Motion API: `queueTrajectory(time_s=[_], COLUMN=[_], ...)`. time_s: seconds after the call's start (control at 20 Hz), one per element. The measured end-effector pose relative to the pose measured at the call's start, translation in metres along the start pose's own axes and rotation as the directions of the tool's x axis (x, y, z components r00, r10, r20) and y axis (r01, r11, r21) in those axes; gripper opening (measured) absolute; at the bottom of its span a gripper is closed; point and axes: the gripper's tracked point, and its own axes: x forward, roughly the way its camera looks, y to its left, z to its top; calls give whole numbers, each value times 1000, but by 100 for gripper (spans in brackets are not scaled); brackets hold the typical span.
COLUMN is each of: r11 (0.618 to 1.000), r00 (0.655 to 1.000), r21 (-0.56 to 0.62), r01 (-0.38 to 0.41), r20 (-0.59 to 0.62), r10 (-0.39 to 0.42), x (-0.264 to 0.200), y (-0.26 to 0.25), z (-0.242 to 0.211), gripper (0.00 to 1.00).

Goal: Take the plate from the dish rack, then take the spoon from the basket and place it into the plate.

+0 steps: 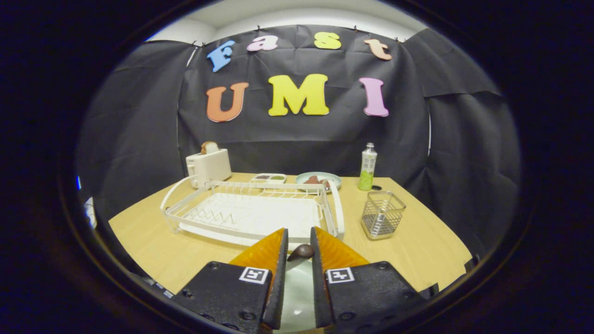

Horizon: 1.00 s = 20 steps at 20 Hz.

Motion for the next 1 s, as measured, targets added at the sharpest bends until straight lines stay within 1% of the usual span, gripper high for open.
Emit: queueTrajectory(time_s=[0.1,0.25,0.45,0.75,1.0], r11=[999,998,997,998,997], r00=[999,995,990,979,970], r21=[10,5,27,21,8], r01=[31,67,73,57,76], r20=[17,69,118,194,230], r10=[-31,-67,-76,-60,-76], x=[-11,-31,-61,-108,-157], y=[-10,-21,-25,-24,-27], z=[7,24,44,76,100], gripper=[58,95,100,100,100])
